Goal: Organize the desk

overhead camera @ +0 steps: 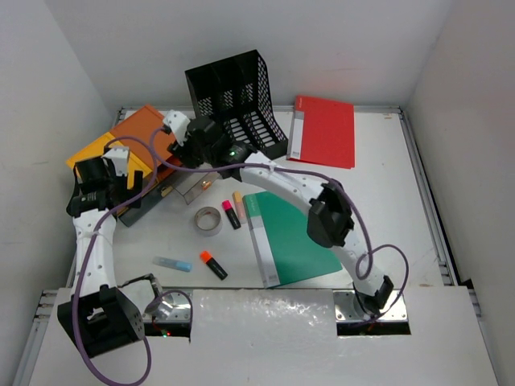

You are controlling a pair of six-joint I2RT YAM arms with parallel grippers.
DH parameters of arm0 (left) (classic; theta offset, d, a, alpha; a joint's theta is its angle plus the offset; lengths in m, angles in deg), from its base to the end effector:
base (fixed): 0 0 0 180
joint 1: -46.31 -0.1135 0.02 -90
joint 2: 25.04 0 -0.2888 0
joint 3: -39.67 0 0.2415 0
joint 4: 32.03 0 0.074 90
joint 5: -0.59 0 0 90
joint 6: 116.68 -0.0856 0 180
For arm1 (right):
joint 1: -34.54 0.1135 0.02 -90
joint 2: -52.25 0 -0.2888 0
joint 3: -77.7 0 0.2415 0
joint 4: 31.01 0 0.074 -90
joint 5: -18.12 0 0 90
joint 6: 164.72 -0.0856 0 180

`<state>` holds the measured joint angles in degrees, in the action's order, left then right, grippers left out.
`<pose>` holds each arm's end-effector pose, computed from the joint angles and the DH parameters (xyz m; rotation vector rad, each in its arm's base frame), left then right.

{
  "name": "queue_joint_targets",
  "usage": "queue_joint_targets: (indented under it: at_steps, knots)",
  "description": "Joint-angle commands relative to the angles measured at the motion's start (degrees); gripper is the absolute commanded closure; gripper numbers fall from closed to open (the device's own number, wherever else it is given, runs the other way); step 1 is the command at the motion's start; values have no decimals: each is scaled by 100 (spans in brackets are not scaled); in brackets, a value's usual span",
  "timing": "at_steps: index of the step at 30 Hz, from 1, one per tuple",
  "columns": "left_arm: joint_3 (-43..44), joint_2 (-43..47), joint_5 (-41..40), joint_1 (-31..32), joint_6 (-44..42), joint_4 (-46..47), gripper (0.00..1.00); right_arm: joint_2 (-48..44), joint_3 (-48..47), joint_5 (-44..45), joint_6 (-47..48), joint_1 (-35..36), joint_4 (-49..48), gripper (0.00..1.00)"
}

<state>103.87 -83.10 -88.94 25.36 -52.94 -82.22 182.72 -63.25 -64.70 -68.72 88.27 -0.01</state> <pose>0.2076 0.0787 0.2734 0.1141 2.3716 0.3942 0.3599 0.4724 0.3214 -0.8969 1.7322 0.4349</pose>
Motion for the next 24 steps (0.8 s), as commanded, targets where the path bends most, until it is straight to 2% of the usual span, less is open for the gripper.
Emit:
queue_joint_targets:
  at_steps: [1, 9, 19, 20, 22, 23, 24]
  knots:
    - [-69, 155, -21, -23, 60, 180, 0, 162, 175, -15, -55, 14, -623, 100]
    - [-183, 129, -21, -23, 77, 285, 0, 654, -70, -226, -231, -56, -572, 99]
    - [-192, 102, -21, -32, 25, 320, 0, 927, -9, -208, -398, -83, -555, 82]
    - [-184, 93, -47, -32, 16, 329, 0, 936, -9, -208, -407, -83, -590, 74]
    - [-192, 93, -179, -32, 7, 347, 0, 962, -35, -235, -433, -83, -616, 68]
    - [-192, 85, -188, -32, -2, 338, 0, 980, -53, -243, -442, -83, -599, 56]
    - [-184, 85, -205, -23, -2, 338, 0, 971, -96, -252, -450, -83, -573, 49]
